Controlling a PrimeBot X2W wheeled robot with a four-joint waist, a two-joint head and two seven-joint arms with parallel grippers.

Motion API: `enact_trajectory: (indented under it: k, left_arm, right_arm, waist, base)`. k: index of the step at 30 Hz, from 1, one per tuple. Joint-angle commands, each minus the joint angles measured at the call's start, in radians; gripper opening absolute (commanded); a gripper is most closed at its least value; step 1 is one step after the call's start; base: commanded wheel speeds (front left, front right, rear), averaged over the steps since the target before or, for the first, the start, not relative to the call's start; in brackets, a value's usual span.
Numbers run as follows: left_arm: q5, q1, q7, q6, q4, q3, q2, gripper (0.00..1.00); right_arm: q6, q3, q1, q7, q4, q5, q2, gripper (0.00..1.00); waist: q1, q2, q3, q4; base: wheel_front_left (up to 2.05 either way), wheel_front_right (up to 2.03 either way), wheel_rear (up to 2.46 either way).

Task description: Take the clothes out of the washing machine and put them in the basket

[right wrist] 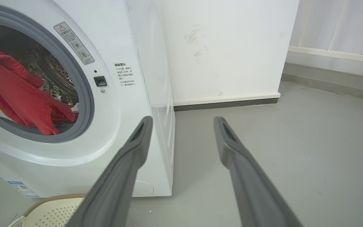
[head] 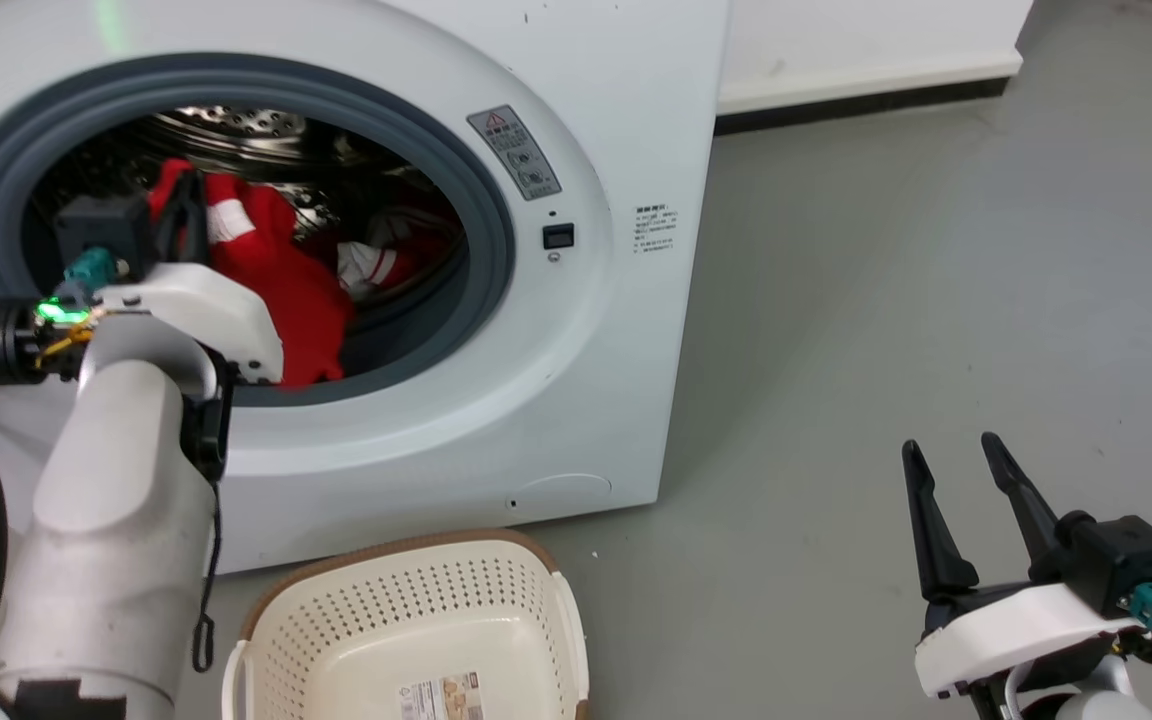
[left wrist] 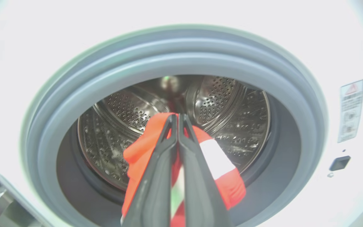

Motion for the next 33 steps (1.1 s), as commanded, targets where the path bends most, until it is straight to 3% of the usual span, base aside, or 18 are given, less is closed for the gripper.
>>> enact_trajectory:
  k: [1,12,22,27,33]
  left_arm:
    - [0.001,0.033,-0.005,0.004,-0.033,0.005,-0.002,0.0]
    - [0.0,0.261,-0.003,0.042,-0.387,0.006,-0.031,0.0]
    - [-0.006,0.554,0.104,0.108,-0.758,-0.026,-0.056,0.0]
    - [-0.017,0.678,0.143,0.129,-0.803,-0.045,-0.077,0.0]
    - [-0.046,0.761,0.126,0.149,-0.719,-0.058,-0.122,0.0]
  right_arm:
    - [-0.001,-0.001,0.02,0.005,-0.006,-0.001,0.002,1.0]
    - [-0.001,-0.03,0.075,0.035,-0.046,-0.007,0.002,1.0]
    - [-0.001,-0.037,0.087,0.054,-0.078,-0.005,0.002,1.0]
    - [-0.001,-0.024,0.063,0.052,-0.083,-0.001,0.002,1.0]
    - [-0.001,-0.009,0.027,0.042,-0.086,0.007,0.002,1.0]
  waist:
    - [0.0003,0.0,-0.022,0.014]
    - [0.0003,0.0,-0.08,0.061]
    - [0.0003,0.0,-0.066,0.096]
    - [0.0003,0.0,-0.029,0.101]
    - [0.0003,0.0,0.053,0.087]
  base:
    - [0.0,0.0,0.0]
    - [0.0,0.0,0.0]
    - [0.0,0.0,0.0]
    - [0.0,0.0,0.0]
    - [0.0,0.0,0.0]
